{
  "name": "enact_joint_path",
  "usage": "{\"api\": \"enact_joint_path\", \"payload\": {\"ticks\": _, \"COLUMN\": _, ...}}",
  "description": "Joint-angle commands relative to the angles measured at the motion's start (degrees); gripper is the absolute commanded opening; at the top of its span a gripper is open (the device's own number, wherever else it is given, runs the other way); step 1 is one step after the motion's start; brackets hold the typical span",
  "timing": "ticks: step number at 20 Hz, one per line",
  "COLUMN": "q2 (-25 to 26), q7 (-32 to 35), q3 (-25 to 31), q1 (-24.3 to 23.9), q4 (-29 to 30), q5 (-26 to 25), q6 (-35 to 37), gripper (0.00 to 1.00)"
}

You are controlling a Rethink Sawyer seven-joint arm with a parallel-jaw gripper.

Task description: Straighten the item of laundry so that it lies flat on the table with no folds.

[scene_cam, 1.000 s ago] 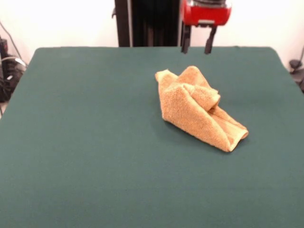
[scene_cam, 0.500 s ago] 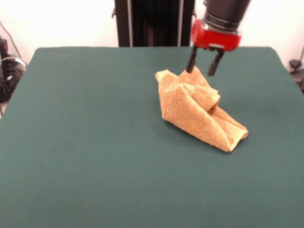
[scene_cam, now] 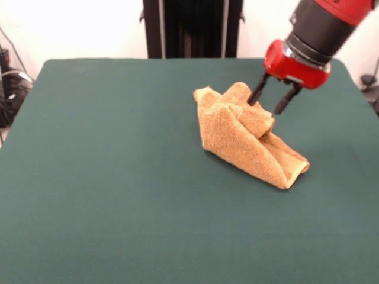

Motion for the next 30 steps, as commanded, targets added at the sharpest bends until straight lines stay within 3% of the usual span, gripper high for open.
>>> {"api": "enact_joint_path", "payload": {"ticks": 1, "q2": 11.39, "q7": 20.21, "q3": -5.26, "q1": -0.48, "q4": -21.31, "q5": 3.26, "q6": 14.20, "gripper": 1.00}}
{"api": "enact_joint_path", "payload": {"ticks": 10, "q2": 16.18, "q7": 21.89, "q3": -11.09, "q1": -1.17, "q4": -29.12, "q5": 0.08, "q6": 18.77, "gripper": 1.00}}
{"api": "enact_joint_path", "payload": {"ticks": 14, "q2": 19.48, "q7": 26.05, "q3": -13.71, "q1": -0.92, "q4": -30.38, "q5": 1.43, "q6": 18.42, "gripper": 1.00}}
{"api": "enact_joint_path", "payload": {"ticks": 20, "q2": 19.17, "q7": 30.80, "q3": -11.18, "q1": -1.79, "q4": -30.46, "q5": 6.85, "q6": 20.73, "gripper": 1.00}}
{"api": "enact_joint_path", "payload": {"ticks": 30, "q2": 21.02, "q7": 35.68, "q3": -9.93, "q1": -1.78, "q4": -31.74, "q5": 9.88, "q6": 24.79, "gripper": 1.00}}
